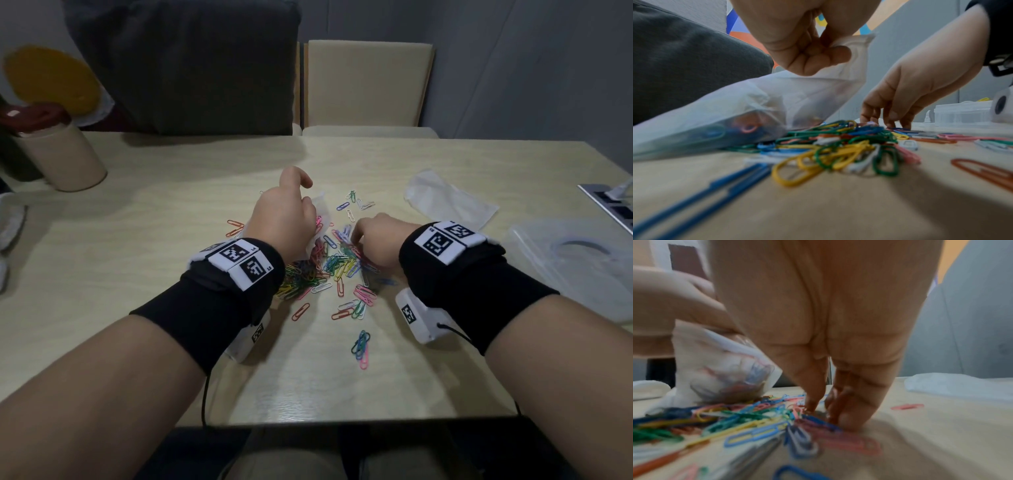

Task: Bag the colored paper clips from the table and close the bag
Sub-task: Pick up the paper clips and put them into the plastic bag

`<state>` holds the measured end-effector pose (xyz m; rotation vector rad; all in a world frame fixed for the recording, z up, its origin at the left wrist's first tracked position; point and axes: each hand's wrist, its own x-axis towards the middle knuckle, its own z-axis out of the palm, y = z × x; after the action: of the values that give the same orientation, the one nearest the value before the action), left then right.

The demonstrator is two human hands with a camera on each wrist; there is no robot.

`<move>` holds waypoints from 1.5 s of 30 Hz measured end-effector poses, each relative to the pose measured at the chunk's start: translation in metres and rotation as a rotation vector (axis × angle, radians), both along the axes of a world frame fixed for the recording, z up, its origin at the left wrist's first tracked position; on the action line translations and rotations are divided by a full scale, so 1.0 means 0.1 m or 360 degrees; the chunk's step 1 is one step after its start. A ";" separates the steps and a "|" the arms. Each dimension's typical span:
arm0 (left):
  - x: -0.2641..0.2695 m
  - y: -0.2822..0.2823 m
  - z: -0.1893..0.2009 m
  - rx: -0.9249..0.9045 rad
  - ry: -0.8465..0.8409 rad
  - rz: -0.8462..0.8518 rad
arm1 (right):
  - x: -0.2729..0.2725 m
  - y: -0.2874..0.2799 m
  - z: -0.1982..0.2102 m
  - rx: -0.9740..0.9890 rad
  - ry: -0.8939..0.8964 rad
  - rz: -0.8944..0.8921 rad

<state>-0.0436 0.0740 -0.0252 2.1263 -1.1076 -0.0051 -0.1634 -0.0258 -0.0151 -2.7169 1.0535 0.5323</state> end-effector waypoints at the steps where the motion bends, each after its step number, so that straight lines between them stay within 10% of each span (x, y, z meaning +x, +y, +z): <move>1: 0.00 0.00 0.00 -0.0002 -0.0004 -0.0002 | -0.02 0.02 0.03 0.0050 0.0039 0.0045; 14: -0.01 0.00 -0.01 -0.0006 -0.0011 0.0001 | -0.45 0.52 0.24 0.0268 0.0437 0.0086; 28: -0.01 0.01 -0.01 0.0009 -0.0035 0.0048 | -0.37 0.37 0.20 0.0106 -0.0018 -0.0020; 36: -0.01 0.00 -0.01 0.0027 -0.0031 0.0035 | -0.49 0.42 0.14 0.0164 0.0682 0.0091; 45: 0.00 0.00 -0.03 0.0016 -0.0043 0.0047 | -0.32 0.37 0.08 -0.0133 0.0146 0.0118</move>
<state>-0.0438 0.0742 -0.0277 2.1573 -1.0940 0.0321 -0.1953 0.0111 -0.0067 -2.8387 1.0218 0.6445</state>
